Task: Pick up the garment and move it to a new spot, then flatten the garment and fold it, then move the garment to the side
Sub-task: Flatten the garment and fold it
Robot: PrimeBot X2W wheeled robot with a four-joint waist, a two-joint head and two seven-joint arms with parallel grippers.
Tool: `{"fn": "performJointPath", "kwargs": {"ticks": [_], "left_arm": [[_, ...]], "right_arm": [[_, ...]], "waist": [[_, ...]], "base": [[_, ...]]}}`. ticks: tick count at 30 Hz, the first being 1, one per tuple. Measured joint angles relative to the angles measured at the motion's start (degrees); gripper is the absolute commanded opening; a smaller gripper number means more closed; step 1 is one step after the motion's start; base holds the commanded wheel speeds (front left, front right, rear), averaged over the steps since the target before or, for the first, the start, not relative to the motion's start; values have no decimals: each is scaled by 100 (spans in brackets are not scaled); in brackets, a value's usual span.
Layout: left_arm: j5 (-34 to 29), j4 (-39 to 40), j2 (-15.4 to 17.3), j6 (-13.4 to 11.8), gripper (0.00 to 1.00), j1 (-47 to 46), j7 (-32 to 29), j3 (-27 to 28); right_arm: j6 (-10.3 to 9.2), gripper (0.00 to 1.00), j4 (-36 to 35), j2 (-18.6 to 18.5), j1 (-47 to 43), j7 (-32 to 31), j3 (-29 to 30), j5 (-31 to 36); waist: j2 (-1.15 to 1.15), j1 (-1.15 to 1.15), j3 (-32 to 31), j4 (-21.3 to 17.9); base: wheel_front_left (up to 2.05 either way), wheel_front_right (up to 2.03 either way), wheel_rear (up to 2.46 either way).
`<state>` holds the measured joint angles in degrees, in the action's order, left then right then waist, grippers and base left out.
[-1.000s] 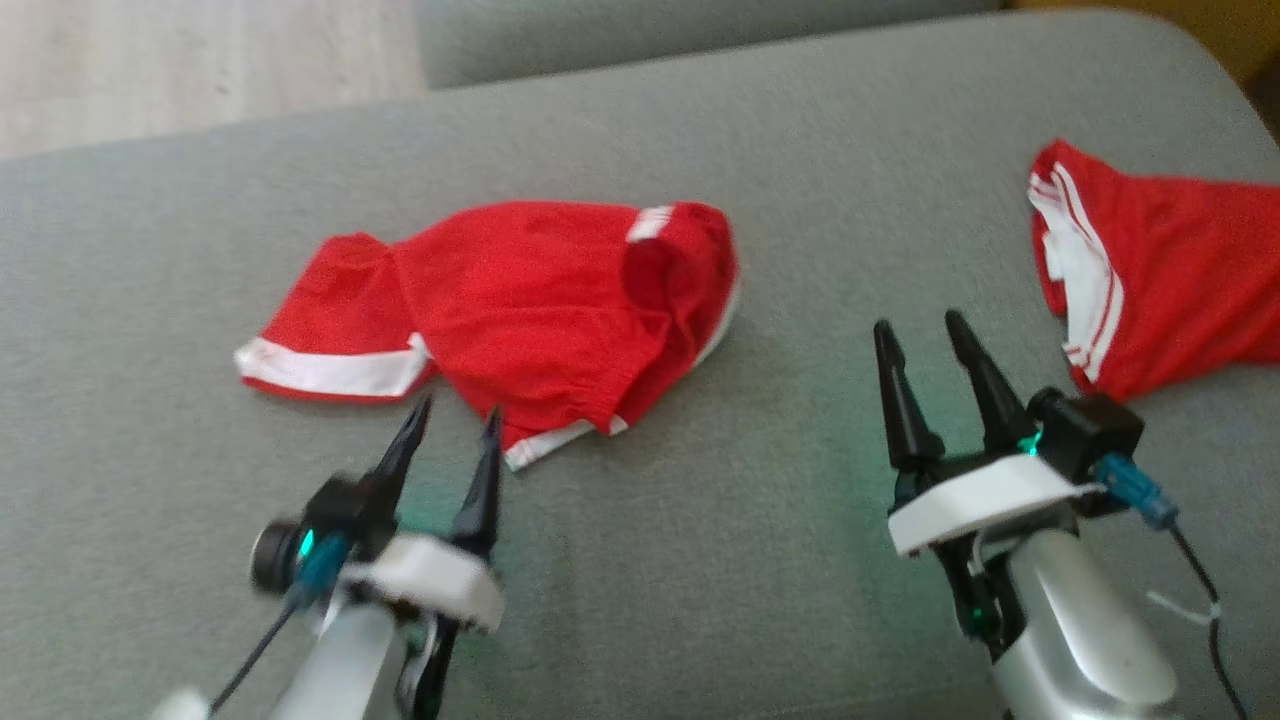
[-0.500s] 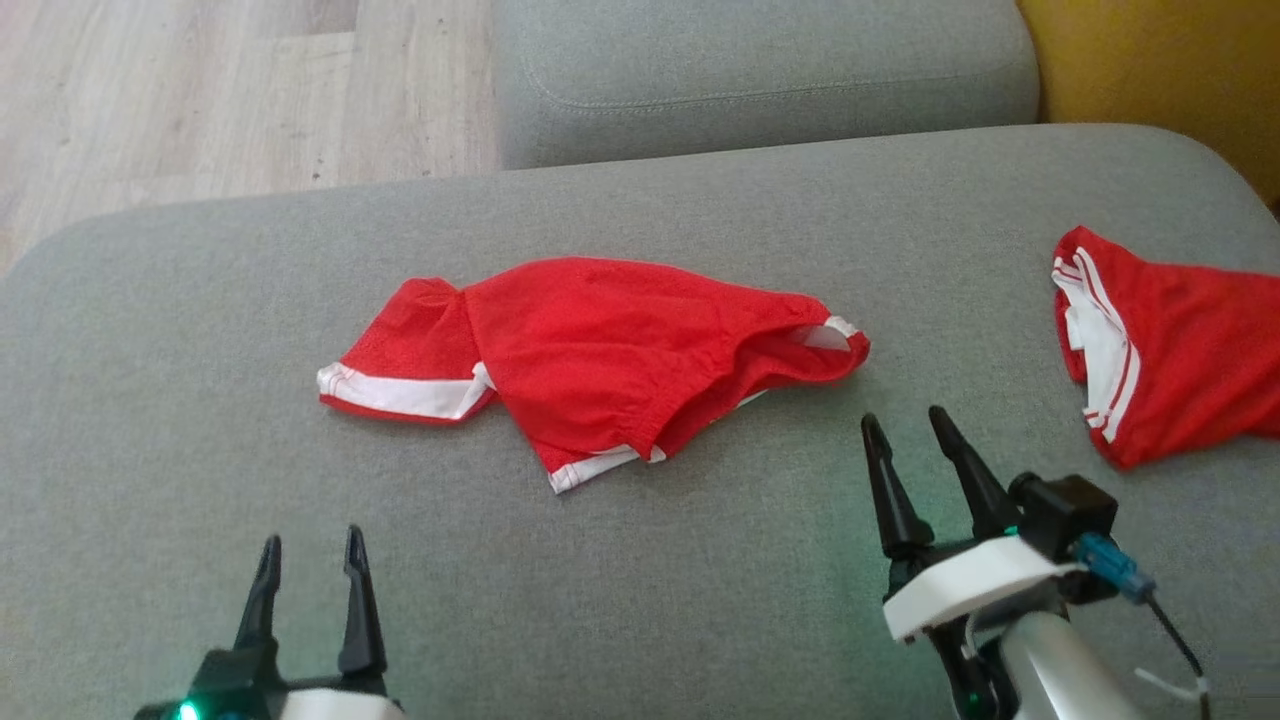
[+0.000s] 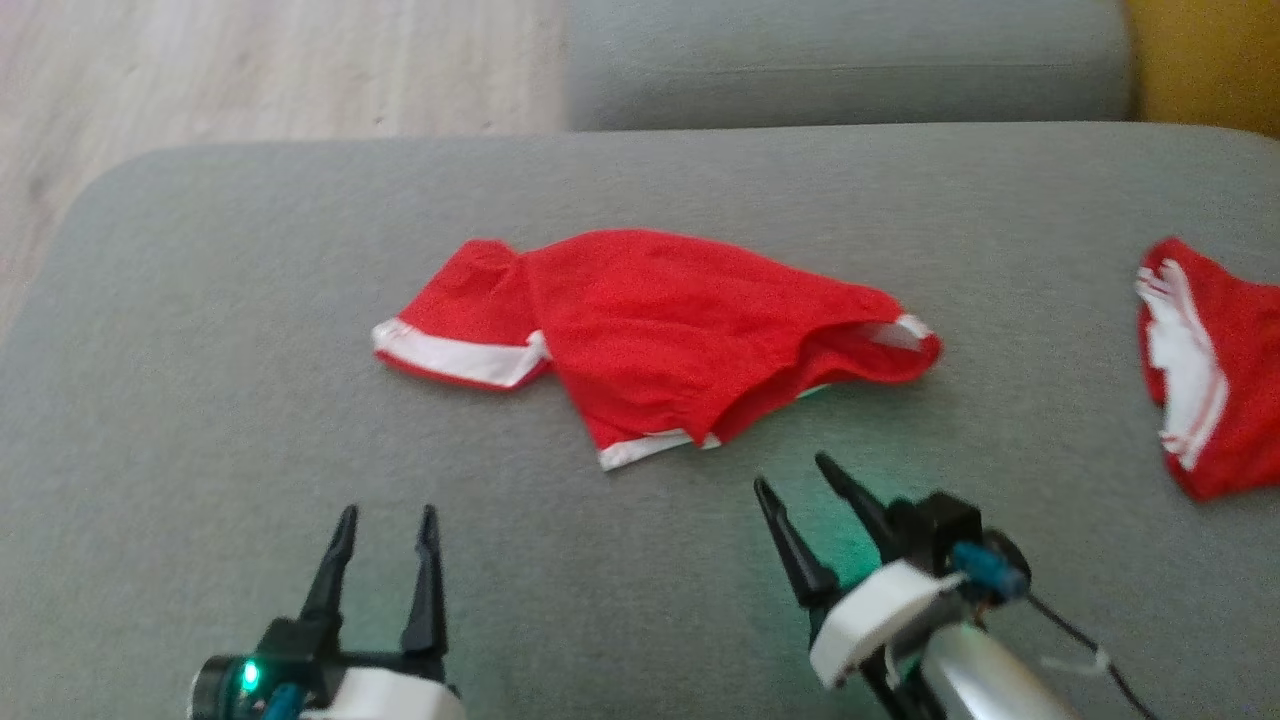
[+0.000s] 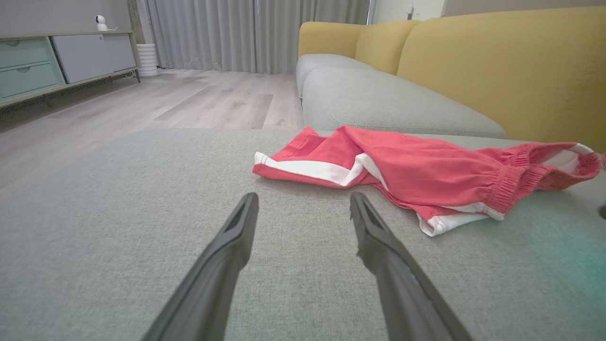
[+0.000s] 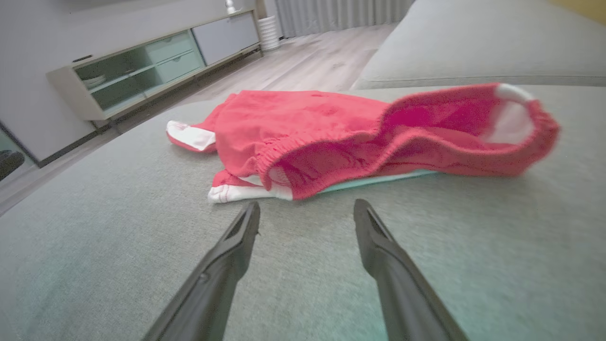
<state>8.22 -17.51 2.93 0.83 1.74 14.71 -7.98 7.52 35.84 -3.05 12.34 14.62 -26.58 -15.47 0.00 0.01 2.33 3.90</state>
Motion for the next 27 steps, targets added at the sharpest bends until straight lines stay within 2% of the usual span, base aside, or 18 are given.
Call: {"fn": "performJointPath", "kwargs": {"ticks": [9, 15, 16, 17, 18, 27], "left_arm": [[201, -29, -7, -32, 100, -164, 0, -358], [247, -26, -5, -67, 100, -200, 0, -409], [247, -25, -5, -68, 100, -213, 0, -425], [256, -25, -5, -85, 100, -238, 0, -449], [296, -22, -7, -83, 100, -275, 0, -468], [350, 26, -8, -83, 100, -411, 0, -508]], "right_arm": [[0, 100, 604, -9, 718, 0, 186, 293], [0, 100, 687, -9, 736, 0, 181, 256], [0, 70, 687, -9, 753, 0, 180, 214], [0, 18, 669, -9, 772, 0, 177, 177], [0, 0, 623, -10, 801, 0, 174, 136], [0, 0, -320, -37, 1014, 0, -111, -315]], "waist": [[0, 0, 361, 787], [0, 0, 608, 1042], [0, 0, 634, 1059], [0, 0, 656, 1070], [0, 0, 672, 1074], [0, 0, 641, 1003]], "base": [[0, 0, 0], [0, 0, 0], [0, 0, 0], [0, 0, 0], [0, 0, 0], [0, 0, 0]]}}
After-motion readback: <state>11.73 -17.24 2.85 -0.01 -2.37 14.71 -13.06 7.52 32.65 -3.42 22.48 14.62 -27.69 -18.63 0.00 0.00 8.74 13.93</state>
